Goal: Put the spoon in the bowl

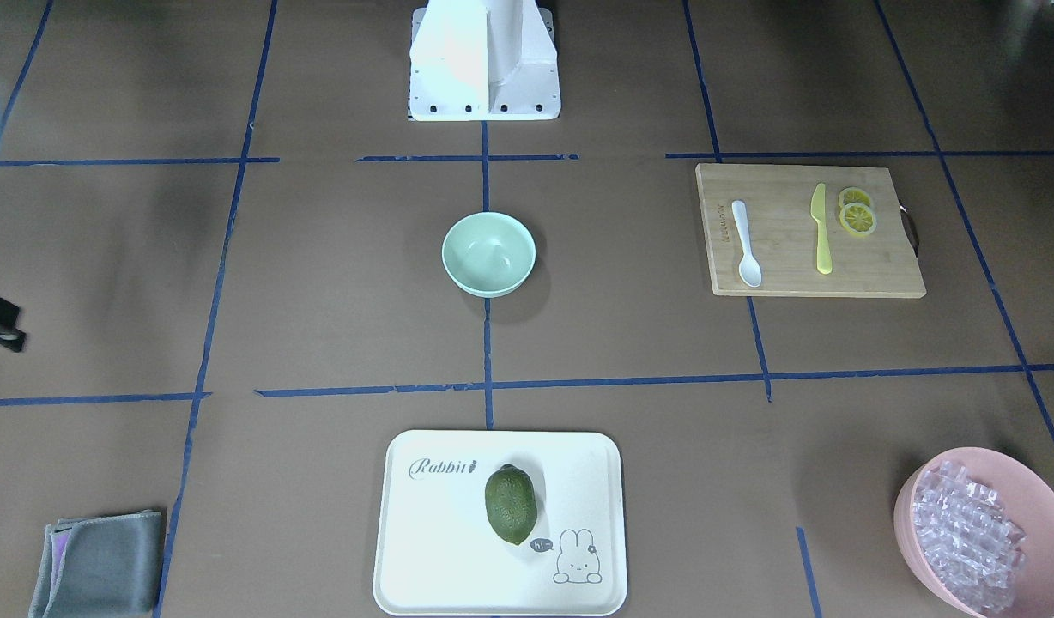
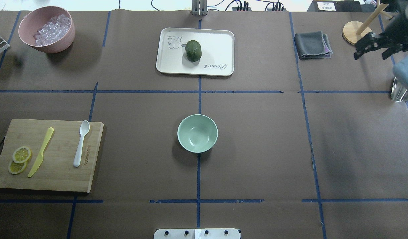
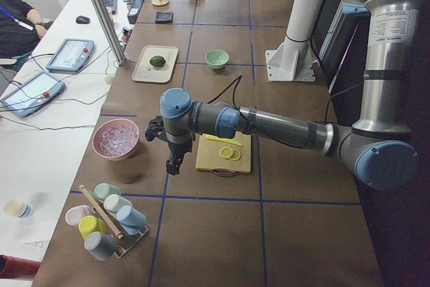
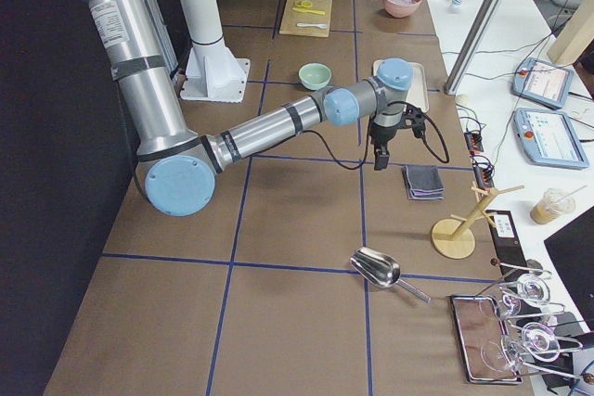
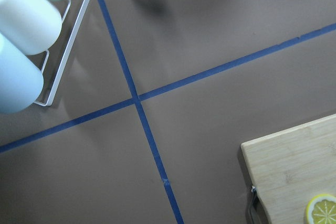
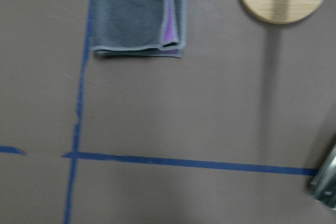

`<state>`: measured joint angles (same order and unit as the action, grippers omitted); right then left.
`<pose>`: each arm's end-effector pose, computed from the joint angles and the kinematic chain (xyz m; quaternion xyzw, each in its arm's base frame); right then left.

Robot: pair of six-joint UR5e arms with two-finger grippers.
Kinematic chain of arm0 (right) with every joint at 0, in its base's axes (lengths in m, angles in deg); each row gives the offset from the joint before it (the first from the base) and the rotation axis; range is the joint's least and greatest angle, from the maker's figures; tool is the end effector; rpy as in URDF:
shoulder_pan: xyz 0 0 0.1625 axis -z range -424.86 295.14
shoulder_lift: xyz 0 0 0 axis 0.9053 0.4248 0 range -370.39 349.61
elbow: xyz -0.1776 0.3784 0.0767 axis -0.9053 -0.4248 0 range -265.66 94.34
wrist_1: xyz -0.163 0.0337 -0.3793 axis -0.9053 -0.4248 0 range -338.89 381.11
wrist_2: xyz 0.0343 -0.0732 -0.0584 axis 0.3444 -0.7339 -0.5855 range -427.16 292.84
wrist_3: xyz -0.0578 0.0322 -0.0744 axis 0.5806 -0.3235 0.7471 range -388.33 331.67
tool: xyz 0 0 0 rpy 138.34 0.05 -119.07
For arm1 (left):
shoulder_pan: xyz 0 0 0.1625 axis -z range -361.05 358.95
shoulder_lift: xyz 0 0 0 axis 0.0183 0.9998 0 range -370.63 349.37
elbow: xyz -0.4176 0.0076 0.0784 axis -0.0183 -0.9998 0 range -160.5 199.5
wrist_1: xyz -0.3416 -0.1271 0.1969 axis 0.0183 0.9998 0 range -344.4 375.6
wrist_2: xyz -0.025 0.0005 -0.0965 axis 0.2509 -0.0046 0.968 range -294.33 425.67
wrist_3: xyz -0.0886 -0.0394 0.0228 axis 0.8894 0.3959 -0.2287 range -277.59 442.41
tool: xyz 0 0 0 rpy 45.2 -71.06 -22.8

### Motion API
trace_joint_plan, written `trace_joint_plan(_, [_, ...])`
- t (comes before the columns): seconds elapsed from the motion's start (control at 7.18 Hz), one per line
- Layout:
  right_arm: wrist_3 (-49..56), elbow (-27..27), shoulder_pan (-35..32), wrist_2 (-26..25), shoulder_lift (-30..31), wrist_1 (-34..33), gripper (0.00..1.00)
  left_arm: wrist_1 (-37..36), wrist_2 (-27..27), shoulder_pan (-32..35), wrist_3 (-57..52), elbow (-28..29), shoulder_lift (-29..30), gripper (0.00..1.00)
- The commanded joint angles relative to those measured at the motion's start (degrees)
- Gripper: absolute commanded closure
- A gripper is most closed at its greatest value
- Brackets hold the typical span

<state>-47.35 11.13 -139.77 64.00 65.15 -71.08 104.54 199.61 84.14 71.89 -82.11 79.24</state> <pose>-0.0883 -0.5877 0.4702 0.0465 -0.3769 -0.0266 0.9247 -0.0225 -0.4981 0.5619 0.1027 0.3680 0.1569 0.9107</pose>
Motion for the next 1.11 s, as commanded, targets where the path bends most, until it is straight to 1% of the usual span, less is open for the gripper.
trace_joint_plan(0.0, [20.4,0.1,-10.9,0.2,9.9,0.0,0.00,0.2,1.1,-1.5,0.1,-1.0,0.1,0.00])
trace_joint_plan(0.14, [24.6,0.6,-13.9,0.2,14.2,-0.1,0.00,0.1,1.7,-3.0,0.2,-1.7,0.1,0.00])
trace_joint_plan(0.28, [25.3,2.4,-15.4,-0.8,18.5,-0.4,0.00,0.3,3.5,-4.6,4.8,-2.4,0.4,0.00])
trace_joint_plan(0.42, [24.5,4.5,-15.4,-2.2,20.2,-0.3,0.00,3.8,3.1,-9.2,15.9,-4.9,0.8,0.00])
trace_joint_plan(0.56, [24.3,4.5,-15.4,-2.4,20.2,-0.3,0.00,9.2,2.6,-15.1,29.2,-6.3,0.7,0.00])
trace_joint_plan(0.7, [24.2,4.5,-15.3,-2.2,20.2,-0.3,0.00,15.8,-0.2,-20.4,39.2,-6.3,0.0,0.00])
trace_joint_plan(0.84, [24.2,4.5,-15.3,-2.4,20.3,-0.3,0.00,21.6,-4.8,-26.5,49.6,-6.4,0.0,0.00])
trace_joint_plan(0.98, [24.3,4.5,-15.3,-2.4,20.3,-0.3,0.00,24.5,-9.4,-32.5,56.4,-6.8,0.2,0.00])
